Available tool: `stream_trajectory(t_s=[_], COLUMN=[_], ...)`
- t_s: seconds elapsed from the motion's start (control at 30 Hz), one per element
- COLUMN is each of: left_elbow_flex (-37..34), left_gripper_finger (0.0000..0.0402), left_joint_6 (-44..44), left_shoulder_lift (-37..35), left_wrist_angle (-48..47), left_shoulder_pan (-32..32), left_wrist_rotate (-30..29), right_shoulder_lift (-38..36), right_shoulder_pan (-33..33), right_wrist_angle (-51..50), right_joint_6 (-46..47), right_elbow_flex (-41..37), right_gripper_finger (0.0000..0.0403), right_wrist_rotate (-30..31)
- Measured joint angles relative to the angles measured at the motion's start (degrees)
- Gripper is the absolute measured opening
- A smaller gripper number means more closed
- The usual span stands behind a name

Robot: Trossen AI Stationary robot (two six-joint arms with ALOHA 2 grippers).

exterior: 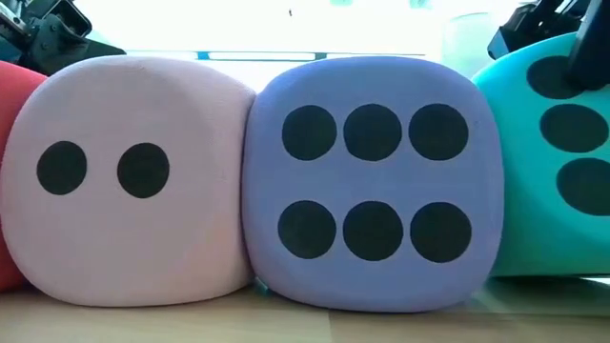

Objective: Pick & Place Dice
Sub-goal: Put the large blue dice into the blue bin

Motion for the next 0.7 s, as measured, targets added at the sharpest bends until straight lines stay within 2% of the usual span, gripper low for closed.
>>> stream_trajectory(t_s=[0.23, 0.7], left_elbow_flex=[0.0, 0.0], left_gripper_finger=[0.0, 0.0], left_joint_6=[-0.02, 1.01], left_shoulder_lift=[0.0, 0.0], left_wrist_angle=[-0.02, 0.0], left_shoulder_pan=[0.0, 0.02], left_wrist_rotate=[-0.02, -0.01], right_shoulder_lift=[0.09, 0.08], right_shoulder_pan=[1.32, 1.31], right_wrist_angle=[2.48, 0.79], right_joint_6=[3.3, 4.73], right_elbow_flex=[0.0, 0.15], right_gripper_finger=[0.0392, 0.038], right_wrist_rotate=[3.6, 3.73])
